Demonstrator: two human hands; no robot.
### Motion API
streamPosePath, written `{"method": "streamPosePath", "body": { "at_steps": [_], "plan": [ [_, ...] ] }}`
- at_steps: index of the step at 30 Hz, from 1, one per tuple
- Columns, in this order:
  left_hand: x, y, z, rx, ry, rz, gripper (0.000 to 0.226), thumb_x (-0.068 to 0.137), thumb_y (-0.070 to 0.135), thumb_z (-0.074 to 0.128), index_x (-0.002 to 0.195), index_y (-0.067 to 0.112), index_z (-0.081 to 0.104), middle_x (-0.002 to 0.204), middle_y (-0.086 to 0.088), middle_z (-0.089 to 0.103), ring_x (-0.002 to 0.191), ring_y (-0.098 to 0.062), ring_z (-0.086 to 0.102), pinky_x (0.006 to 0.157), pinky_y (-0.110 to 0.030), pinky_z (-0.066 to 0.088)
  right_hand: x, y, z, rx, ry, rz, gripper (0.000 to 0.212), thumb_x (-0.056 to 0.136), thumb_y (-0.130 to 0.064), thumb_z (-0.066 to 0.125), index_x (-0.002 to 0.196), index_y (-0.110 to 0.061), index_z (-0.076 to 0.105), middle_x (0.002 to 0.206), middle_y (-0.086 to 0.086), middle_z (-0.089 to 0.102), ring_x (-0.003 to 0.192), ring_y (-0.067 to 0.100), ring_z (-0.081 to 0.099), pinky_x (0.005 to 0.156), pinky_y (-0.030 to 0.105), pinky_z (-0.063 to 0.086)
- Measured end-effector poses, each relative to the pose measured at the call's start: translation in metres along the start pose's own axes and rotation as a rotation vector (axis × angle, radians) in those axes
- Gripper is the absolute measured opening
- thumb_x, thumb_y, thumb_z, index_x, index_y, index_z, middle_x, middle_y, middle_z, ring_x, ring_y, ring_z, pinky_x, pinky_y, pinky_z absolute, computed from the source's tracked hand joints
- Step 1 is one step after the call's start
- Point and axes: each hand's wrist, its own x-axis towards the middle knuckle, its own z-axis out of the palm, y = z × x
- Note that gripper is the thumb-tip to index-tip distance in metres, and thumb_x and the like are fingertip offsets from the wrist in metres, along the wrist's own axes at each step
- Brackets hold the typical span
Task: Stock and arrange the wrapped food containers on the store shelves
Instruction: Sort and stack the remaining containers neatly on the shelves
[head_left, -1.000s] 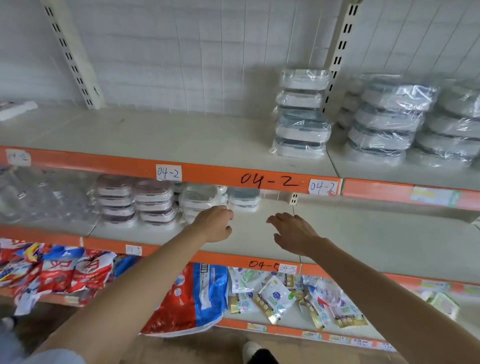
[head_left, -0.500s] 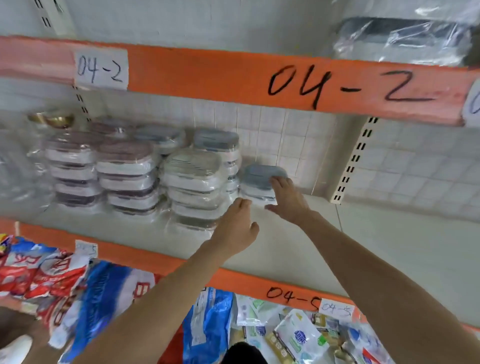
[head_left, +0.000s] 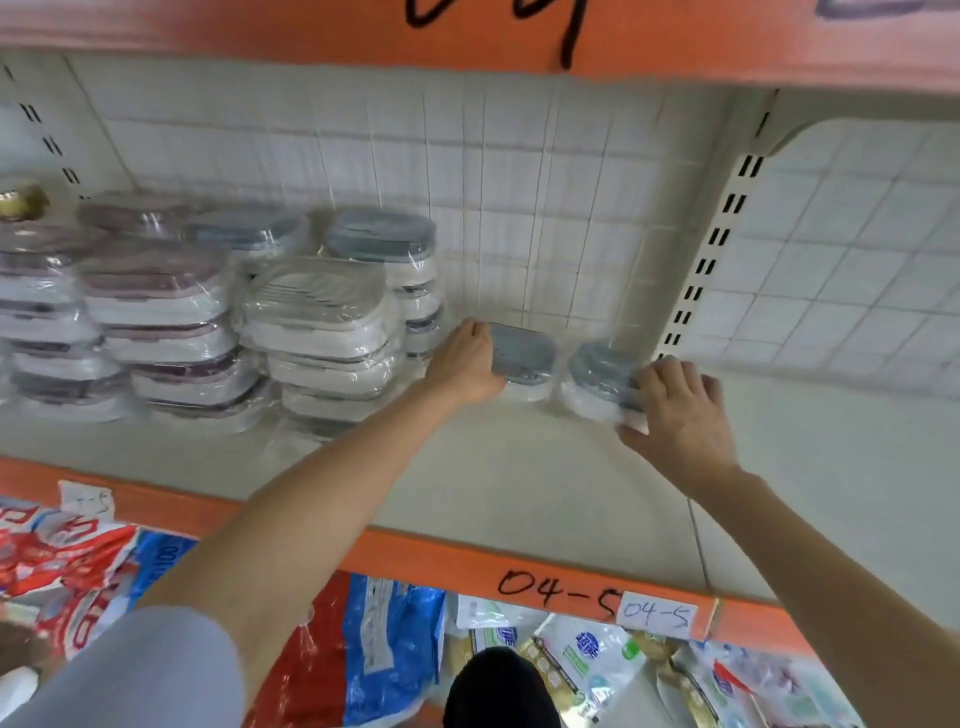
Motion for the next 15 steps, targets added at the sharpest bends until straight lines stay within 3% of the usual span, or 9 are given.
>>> {"method": "streamPosePath", "body": {
  "at_steps": [3, 5, 7, 8, 10, 12, 15],
  "plan": [
    [0.016, 0.007, 0.011, 0.116, -0.111, 0.08, 0.081, 0.08, 0.03, 0.067, 0.144, 0.004, 0.025, 0.152, -0.011, 0.023, 0.14, -0.025, 0.023, 0.109, -0.035, 0.026, -0.035, 0.014, -0.005, -0.065, -0.016, -0.042, 0.056, 0.045, -0.023, 0.089, 0.091, -0.005, 0.062, 0.093, 0.015, 0.057, 0.085, 0.035, 0.057, 0.078, 0.048, 0.046],
    [0.014, 0.011, 0.021, 0.161, -0.113, 0.115, 0.089, 0.077, 0.033, 0.066, 0.148, 0.009, 0.017, 0.154, -0.007, 0.016, 0.141, -0.023, 0.014, 0.11, -0.036, 0.026, -0.043, 0.017, -0.008, -0.075, -0.021, -0.083, 0.061, 0.041, -0.029, 0.092, 0.089, -0.005, 0.062, 0.092, 0.016, 0.057, 0.083, 0.035, 0.058, 0.076, 0.049, 0.048],
    [0.0, 0.013, 0.029, 0.177, -0.103, 0.128, 0.089, 0.075, 0.037, 0.064, 0.147, 0.014, 0.017, 0.146, -0.005, 0.021, 0.133, -0.024, 0.016, 0.1, -0.039, 0.034, -0.044, 0.017, -0.009, -0.044, -0.116, -0.122, 0.063, 0.052, -0.042, 0.088, 0.095, -0.005, 0.06, 0.105, 0.019, 0.056, 0.1, 0.038, 0.056, 0.084, 0.051, 0.049],
    [-0.009, 0.013, 0.032, 0.195, -0.1, 0.131, 0.088, 0.076, 0.041, 0.063, 0.146, 0.015, 0.017, 0.142, -0.005, 0.023, 0.129, -0.025, 0.018, 0.096, -0.04, 0.035, -0.044, 0.016, -0.009, -0.006, -0.191, -0.132, 0.064, 0.062, -0.046, 0.083, 0.103, -0.004, 0.057, 0.121, 0.023, 0.049, 0.118, 0.041, 0.047, 0.095, 0.053, 0.044],
    [-0.028, 0.013, 0.035, 0.249, -0.079, 0.134, 0.089, 0.078, 0.049, 0.061, 0.147, 0.014, 0.017, 0.139, -0.006, 0.024, 0.127, -0.027, 0.021, 0.095, -0.041, 0.035, -0.041, 0.013, -0.009, 0.083, -0.313, -0.094, 0.066, 0.075, -0.046, 0.072, 0.119, -0.004, 0.045, 0.152, 0.021, 0.017, 0.143, 0.035, 0.013, 0.112, 0.047, 0.027],
    [-0.045, 0.016, 0.034, 0.311, -0.041, 0.139, 0.088, 0.079, 0.054, 0.059, 0.145, 0.01, 0.022, 0.138, -0.009, 0.027, 0.125, -0.028, 0.026, 0.097, -0.042, 0.035, -0.039, 0.009, -0.013, 0.135, -0.372, -0.002, 0.069, 0.077, -0.042, 0.069, 0.126, -0.006, 0.037, 0.157, 0.016, -0.002, 0.145, 0.028, 0.004, 0.114, 0.041, 0.021],
    [-0.063, 0.022, 0.022, 0.329, -0.08, 0.161, 0.082, 0.079, 0.054, 0.061, 0.139, 0.008, 0.03, 0.136, -0.014, 0.03, 0.123, -0.03, 0.029, 0.103, -0.043, 0.031, -0.042, -0.003, -0.022, 0.108, -0.448, 0.067, 0.075, 0.077, -0.038, 0.064, 0.135, -0.008, 0.027, 0.157, 0.012, 0.005, 0.142, 0.026, 0.011, 0.111, 0.04, 0.021]
  ]
}}
